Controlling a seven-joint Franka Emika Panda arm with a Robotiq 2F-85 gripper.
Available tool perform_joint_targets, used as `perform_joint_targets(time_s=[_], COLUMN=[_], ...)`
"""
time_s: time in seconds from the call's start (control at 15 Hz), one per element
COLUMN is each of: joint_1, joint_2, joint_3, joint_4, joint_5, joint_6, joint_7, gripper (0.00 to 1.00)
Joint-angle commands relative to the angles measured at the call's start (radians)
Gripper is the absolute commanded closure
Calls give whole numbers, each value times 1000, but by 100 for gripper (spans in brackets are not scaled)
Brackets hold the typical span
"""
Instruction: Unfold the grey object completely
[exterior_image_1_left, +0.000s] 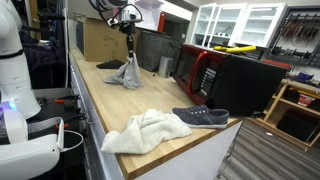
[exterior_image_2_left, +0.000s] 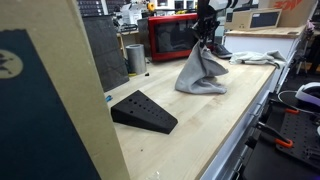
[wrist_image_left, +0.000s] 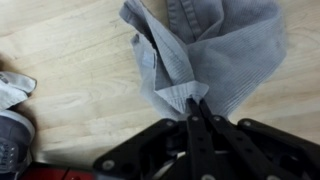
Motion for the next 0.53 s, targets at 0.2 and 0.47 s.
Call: perform_joint_targets(time_s=[0.2, 0.47], joint_1=[-70, -80], joint_2=[67, 102], joint_3=[8, -7], joint_4=[117, 188], joint_5=[-212, -315], joint_6=[18, 18], joint_7=[72, 149], gripper=[99, 99])
